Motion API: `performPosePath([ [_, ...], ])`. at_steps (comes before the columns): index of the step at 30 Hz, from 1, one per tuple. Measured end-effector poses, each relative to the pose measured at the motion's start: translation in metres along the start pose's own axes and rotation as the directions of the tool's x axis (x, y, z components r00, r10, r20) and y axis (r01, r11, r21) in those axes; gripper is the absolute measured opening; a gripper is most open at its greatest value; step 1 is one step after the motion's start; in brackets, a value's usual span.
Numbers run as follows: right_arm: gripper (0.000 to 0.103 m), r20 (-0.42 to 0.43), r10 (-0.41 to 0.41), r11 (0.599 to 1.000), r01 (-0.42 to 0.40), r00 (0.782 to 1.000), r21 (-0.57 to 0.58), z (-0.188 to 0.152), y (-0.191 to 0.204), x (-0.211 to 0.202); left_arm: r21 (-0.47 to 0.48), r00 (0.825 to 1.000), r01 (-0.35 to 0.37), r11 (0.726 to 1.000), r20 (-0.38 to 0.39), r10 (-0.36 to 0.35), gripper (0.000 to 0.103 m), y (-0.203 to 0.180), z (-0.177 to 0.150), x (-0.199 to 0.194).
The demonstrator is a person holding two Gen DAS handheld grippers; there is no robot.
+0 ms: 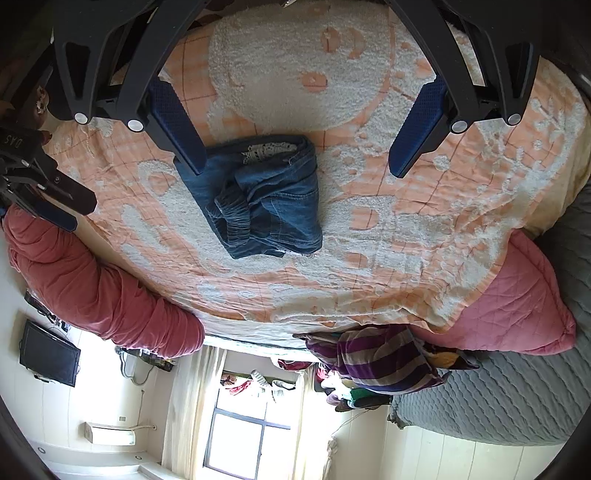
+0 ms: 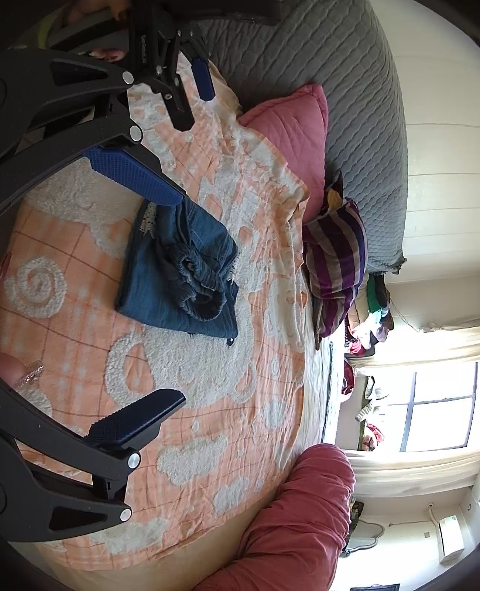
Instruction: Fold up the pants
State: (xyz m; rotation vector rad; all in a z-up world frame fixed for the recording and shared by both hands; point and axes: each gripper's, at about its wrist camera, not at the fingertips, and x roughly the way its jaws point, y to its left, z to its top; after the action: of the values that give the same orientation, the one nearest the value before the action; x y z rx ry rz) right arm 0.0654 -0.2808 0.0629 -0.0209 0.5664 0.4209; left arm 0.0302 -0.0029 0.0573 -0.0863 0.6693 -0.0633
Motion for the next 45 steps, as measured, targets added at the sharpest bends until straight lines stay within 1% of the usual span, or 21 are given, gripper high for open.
performPosePath([
  [13,0.094,-0.008,0.004,1.0,-0.004,1.0,0.001,-0.015,0.001,-0.015,0.013,1.0,0.001,1.0,-0.029,-0.001,0.099,0.001,-0.022,-0.012],
  [19,0.094,-0.019,0.009,1.0,-0.009,1.0,-0.003,-0.021,0.006,-0.017,0.006,0.999,-0.004,1.0,-0.045,0.005,0.099,0.0,-0.032,-0.009],
  [23,0.094,-0.045,0.01,1.0,-0.01,0.999,-0.006,-0.031,0.008,-0.011,0.004,0.998,-0.004,1.0,-0.069,0.004,0.099,0.0,-0.039,-0.002],
  [30,0.094,-0.115,0.003,1.0,-0.003,0.993,0.001,-0.055,0.005,0.011,-0.013,0.993,-0.002,1.0,-0.119,0.001,0.099,0.001,-0.052,0.018],
  [34,0.094,-0.142,0.013,1.0,-0.011,0.99,0.014,-0.062,0.001,0.022,-0.011,0.989,-0.021,1.0,-0.145,0.019,0.099,0.001,-0.055,0.028],
  [40,0.094,-0.158,0.02,1.0,-0.017,0.987,0.018,-0.066,0.0,0.028,-0.01,0.985,-0.033,0.999,-0.169,0.031,0.099,0.0,-0.06,0.037],
  [45,0.094,-0.16,0.021,1.0,-0.018,0.987,0.018,-0.066,-0.001,0.029,-0.017,0.984,-0.024,1.0,-0.178,0.021,0.099,0.0,-0.061,0.039],
])
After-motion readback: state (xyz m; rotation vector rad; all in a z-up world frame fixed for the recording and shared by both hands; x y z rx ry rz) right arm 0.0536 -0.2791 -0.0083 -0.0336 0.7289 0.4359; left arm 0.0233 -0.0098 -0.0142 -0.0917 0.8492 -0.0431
